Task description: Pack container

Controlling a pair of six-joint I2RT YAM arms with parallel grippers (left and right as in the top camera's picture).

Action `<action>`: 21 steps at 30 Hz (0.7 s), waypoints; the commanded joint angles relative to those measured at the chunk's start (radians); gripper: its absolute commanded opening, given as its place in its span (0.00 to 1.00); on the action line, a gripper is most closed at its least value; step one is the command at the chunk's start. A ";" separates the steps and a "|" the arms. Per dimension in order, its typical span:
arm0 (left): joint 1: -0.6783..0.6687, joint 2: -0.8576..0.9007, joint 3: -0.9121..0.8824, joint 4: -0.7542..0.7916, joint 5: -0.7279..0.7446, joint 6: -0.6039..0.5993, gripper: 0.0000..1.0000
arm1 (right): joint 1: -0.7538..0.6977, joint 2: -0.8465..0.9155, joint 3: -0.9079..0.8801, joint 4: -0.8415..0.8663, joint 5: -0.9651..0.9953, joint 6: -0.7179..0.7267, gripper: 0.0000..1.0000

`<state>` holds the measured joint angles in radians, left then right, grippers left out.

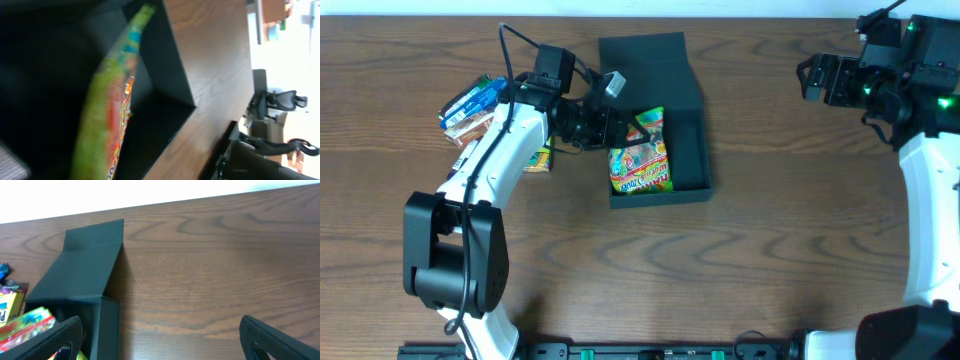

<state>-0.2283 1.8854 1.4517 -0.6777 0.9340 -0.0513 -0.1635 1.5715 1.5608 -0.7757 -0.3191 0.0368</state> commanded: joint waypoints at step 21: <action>0.071 -0.001 0.420 -0.193 -0.451 -0.016 1.00 | 0.247 0.031 -0.018 -0.035 -0.060 -0.056 0.02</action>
<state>-0.1986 1.8858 1.8507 -0.8700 0.5442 -0.0433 0.0059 1.5749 1.5574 -0.8093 -0.3393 0.0219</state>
